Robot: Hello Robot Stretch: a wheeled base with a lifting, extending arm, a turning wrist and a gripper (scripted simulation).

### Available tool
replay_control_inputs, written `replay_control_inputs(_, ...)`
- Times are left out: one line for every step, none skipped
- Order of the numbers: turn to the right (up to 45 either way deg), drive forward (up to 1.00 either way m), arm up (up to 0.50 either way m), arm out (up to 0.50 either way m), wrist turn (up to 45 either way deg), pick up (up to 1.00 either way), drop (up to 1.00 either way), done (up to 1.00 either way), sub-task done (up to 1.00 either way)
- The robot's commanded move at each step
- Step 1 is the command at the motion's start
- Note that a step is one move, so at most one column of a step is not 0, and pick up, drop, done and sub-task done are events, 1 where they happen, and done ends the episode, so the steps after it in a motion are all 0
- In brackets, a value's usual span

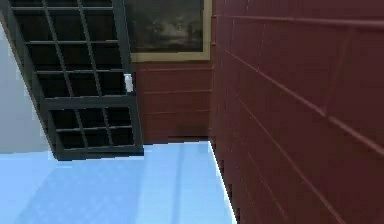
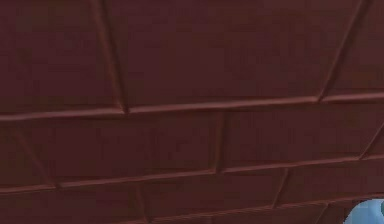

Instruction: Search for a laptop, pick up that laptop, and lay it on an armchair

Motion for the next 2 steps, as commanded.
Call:
replay_control_inputs(-3.0, 0.00, 0.00, 0.00, 0.0, 0.00, 0.00, 0.00, 0.00)
replay_control_inputs(0.0, 0.30, 0.00, 0.00, 0.0, 0.00, 0.00, 0.00, 0.00)
